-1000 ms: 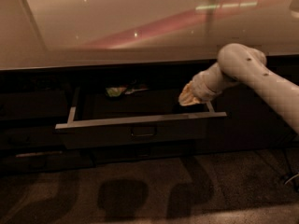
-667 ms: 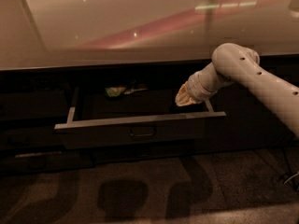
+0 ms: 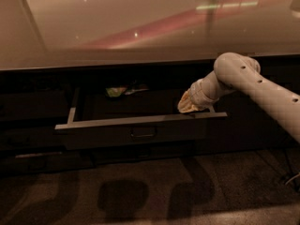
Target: Open top drawer
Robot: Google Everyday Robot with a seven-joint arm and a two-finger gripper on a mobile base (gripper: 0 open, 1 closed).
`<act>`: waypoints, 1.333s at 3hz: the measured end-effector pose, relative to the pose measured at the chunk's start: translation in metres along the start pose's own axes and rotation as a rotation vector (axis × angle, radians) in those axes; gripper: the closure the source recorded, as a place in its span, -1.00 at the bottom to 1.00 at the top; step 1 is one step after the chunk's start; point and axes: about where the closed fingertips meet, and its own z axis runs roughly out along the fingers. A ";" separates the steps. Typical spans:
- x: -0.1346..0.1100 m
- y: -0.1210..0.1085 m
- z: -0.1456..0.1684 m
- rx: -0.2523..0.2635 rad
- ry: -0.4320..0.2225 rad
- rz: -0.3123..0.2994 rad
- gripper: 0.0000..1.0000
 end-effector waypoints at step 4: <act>0.005 0.055 0.007 -0.031 0.064 0.020 -0.29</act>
Offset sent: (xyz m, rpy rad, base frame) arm -0.0018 -0.0127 -0.0299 0.0128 0.0274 -0.0139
